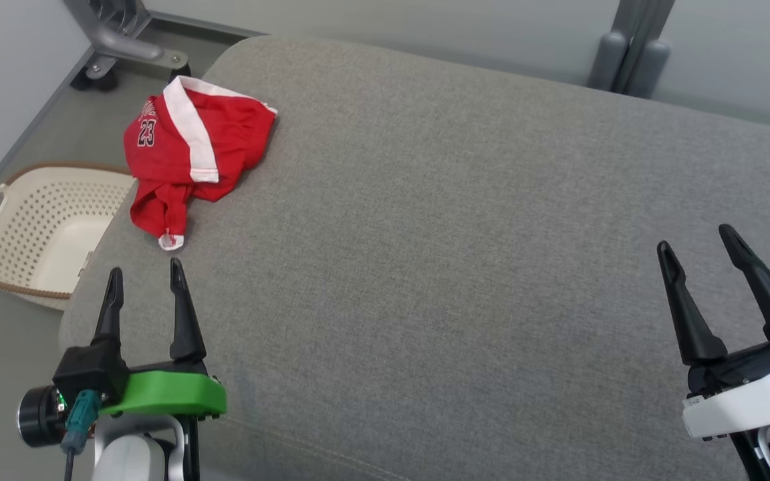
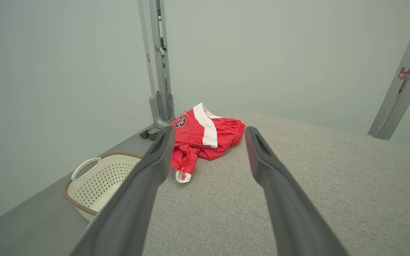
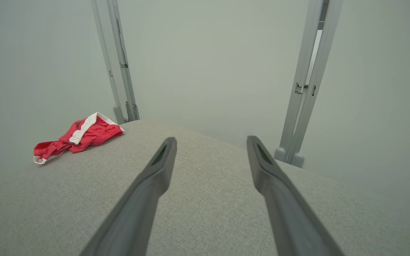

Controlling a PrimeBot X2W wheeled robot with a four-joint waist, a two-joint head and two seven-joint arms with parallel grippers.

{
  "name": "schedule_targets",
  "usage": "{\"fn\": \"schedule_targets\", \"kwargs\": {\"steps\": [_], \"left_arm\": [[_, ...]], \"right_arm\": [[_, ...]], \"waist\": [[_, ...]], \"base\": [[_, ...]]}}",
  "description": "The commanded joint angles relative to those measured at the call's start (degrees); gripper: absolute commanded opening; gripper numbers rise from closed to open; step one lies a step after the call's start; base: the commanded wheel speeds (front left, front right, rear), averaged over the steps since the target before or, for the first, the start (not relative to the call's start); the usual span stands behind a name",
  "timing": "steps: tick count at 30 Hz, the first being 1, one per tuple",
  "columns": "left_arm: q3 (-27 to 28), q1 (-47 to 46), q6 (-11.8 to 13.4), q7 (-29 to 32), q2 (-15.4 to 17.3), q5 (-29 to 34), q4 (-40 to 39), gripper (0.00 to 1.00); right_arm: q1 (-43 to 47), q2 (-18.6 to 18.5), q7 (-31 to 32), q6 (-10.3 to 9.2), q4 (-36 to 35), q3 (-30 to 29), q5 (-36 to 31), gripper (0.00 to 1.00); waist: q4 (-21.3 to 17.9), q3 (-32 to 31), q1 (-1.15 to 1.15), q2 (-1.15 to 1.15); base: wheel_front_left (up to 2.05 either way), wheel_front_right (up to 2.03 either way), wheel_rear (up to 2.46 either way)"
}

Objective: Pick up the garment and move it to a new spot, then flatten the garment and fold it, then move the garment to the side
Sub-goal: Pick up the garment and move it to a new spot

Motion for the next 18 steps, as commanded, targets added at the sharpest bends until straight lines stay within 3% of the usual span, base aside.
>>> {"fn": "schedule_targets", "kwargs": {"steps": [1, 9, 14, 18], "left_arm": [[0.3, -2.3, -0.5, 0.0, -0.5, 0.2, 0.3, 1.0], [-0.5, -16.1, -3.0, 0.0, -1.0, -2.8, 9.8, 1.0], [0.2, -28.8, -4.6, 0.1, -0.8, -5.2, 22.9, 1.0], [1.2, -38.5, -6.6, 1.4, 2.0, -6.6, 34.6, 1.0]], "right_arm": [[-1.2, -0.9, 0.6, -0.09, -0.9, -0.3, -0.1, 1.0], [-5.2, -5.3, 4.6, -0.09, -7.9, -2.2, 0.2, 1.0], [-8.1, -7.9, 5.9, -0.09, -11.2, -4.2, 0.8, 1.0], [-10.3, -9.1, 5.8, -0.09, -12.3, -5.0, 1.5, 1.0]], "waist": [[2.6, 5.5, 0.0, 0.0], [-0.3, 18.1, 0.0, 0.0], [-3.1, 25.7, 0.0, 0.0], [-5.4, 30.0, 0.0, 0.0]], "base": [[0.0, 0.0, 0.0], [0.0, 0.0, 0.0], [0.0, 0.0, 0.0], [0.0, 0.0, 0.0]]}}
